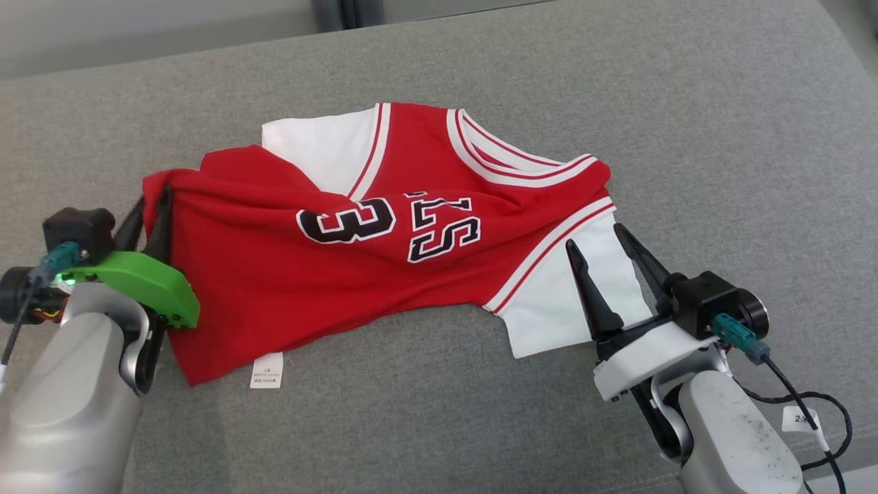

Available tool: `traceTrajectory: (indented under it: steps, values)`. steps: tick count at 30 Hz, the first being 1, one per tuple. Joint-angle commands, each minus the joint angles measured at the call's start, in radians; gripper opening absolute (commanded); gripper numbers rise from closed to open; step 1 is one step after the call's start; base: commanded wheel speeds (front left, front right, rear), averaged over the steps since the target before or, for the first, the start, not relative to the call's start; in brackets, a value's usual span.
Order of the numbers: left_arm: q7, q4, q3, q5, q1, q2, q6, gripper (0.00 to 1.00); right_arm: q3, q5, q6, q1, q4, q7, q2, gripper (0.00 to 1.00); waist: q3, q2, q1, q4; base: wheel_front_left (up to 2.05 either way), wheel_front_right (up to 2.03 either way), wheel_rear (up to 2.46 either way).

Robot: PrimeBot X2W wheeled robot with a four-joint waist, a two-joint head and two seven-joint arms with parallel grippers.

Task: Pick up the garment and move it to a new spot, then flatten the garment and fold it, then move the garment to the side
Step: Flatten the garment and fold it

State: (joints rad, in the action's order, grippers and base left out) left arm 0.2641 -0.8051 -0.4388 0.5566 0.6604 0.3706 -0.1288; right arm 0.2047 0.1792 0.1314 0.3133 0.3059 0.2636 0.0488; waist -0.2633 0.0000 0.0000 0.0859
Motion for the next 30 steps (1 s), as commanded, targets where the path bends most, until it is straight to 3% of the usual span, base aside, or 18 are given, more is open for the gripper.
traceTrajectory:
  steps: [1,7,22,30]
  values:
    - [0.0,-0.001,0.033,-0.012,0.019,0.001,0.004,1.0,0.001,0.007,-0.001,0.011,-0.004,0.002,0.004,1.0,-0.024,0.0,0.0,0.027,0.0,0.0,0.0]
    - [0.0,0.122,0.195,-0.149,-0.081,-0.023,0.06,1.0,-0.011,0.023,-0.001,-0.012,-0.005,0.002,0.003,1.0,0.012,0.0,0.0,0.029,0.0,0.0,0.0]
    - [0.0,0.35,0.411,-0.345,-0.474,-0.228,0.006,1.0,-0.065,0.009,-0.001,-0.126,0.041,0.002,0.004,1.0,0.192,0.0,0.0,-0.017,0.0,0.0,0.0]
    - [0.0,0.41,0.472,-0.382,-0.586,-0.284,-0.001,1.0,-0.073,0.007,-0.001,-0.181,0.054,0.002,0.004,1.0,0.252,0.0,0.0,-0.035,0.0,0.0,0.0]
